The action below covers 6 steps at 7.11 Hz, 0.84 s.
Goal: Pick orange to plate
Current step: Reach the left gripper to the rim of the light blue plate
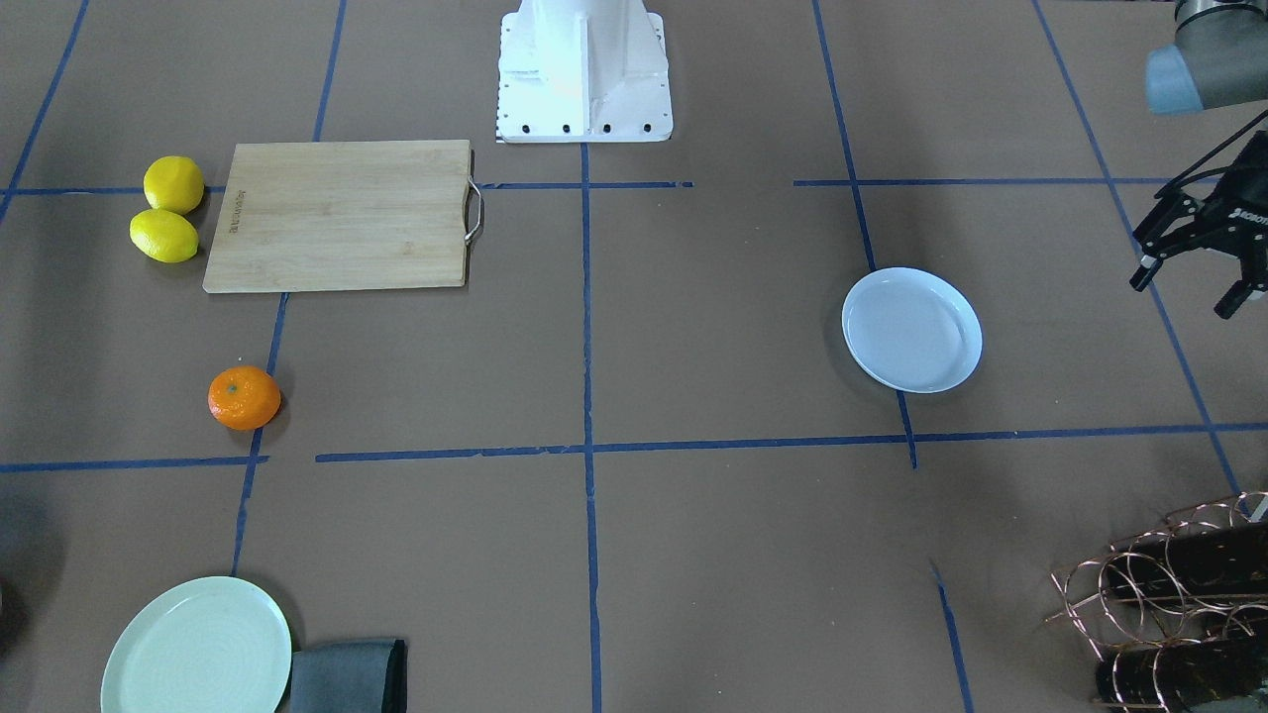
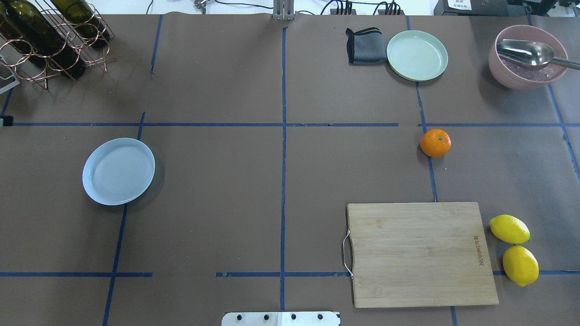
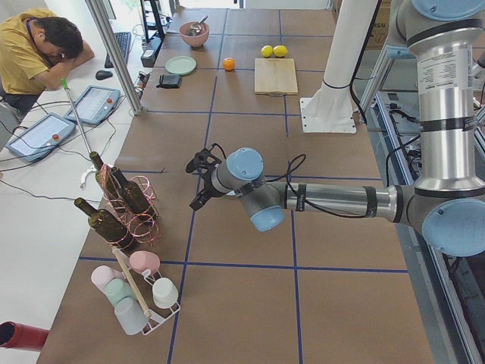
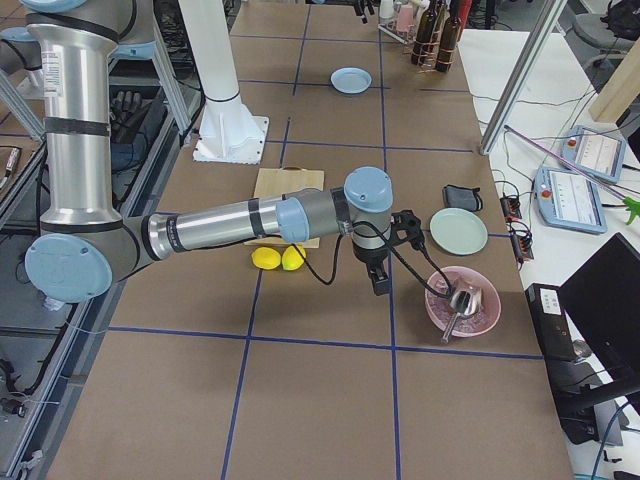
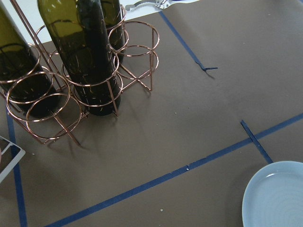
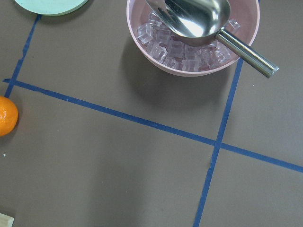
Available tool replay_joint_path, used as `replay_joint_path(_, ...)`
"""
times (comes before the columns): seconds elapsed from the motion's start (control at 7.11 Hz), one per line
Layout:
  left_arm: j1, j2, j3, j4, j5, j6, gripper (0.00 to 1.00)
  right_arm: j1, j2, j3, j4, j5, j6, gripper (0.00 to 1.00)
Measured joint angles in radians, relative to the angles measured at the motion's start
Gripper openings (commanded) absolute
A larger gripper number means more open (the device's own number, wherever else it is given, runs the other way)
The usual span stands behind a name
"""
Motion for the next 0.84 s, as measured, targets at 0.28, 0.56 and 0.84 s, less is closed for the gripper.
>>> replay_joint_path(0.28, 0.208, -0.001, 0.002, -0.002, 0.2, -0.234, 1.0, 0.0, -0.006, -0.001, 0.0, 0.003, 0.0, 1.0)
replay_joint_path(0.56, 0.35, -0.003, 0.012, -0.002, 0.287, -0.347, 1.0, 0.001, -0.009, -0.001, 0.0, 0.004, -0.001, 1.0)
replay_joint_path(0.84, 0.437, -0.009, 0.031, -0.002, 0.342, -0.417, 0.14, 0.001, -0.011, -0.002, 0.0, 0.004, 0.0, 1.0)
